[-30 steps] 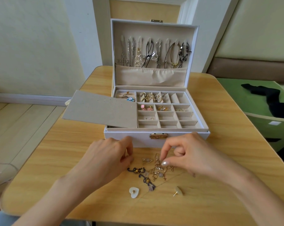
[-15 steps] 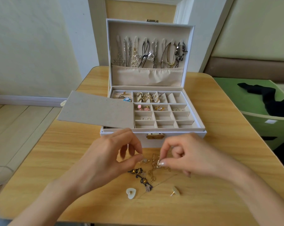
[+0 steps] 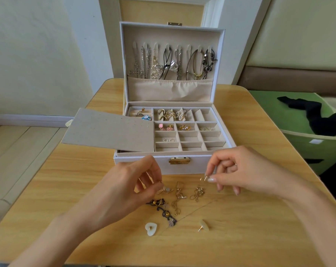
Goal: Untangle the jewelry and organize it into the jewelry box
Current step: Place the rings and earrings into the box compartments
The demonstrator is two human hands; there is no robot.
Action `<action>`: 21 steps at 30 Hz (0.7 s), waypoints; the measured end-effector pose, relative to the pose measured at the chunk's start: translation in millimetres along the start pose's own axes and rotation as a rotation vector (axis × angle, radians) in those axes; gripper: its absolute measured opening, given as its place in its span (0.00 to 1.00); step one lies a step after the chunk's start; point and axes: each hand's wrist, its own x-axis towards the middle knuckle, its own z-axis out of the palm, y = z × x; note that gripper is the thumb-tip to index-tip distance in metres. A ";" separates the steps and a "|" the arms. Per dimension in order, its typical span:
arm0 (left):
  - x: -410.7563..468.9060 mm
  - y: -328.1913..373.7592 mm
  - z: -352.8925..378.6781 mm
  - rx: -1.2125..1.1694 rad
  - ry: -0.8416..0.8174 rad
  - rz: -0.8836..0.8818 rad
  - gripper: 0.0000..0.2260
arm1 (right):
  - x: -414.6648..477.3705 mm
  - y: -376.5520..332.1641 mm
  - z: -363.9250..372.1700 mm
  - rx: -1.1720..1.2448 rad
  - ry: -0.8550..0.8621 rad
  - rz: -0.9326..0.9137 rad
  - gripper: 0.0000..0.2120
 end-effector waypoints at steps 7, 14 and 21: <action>0.1 -0.1 1.1 -0.022 0.020 0.003 0.06 | -1.5 -3.8 14.5 -0.113 0.009 -0.045 0.04; -0.7 0.8 0.4 -0.052 0.060 -0.018 0.05 | 6.4 -13.9 56.6 -0.367 0.079 -0.142 0.08; 0.8 1.2 -2.2 -0.058 0.110 -0.013 0.04 | 1.9 -12.6 40.5 -0.301 0.008 -0.069 0.07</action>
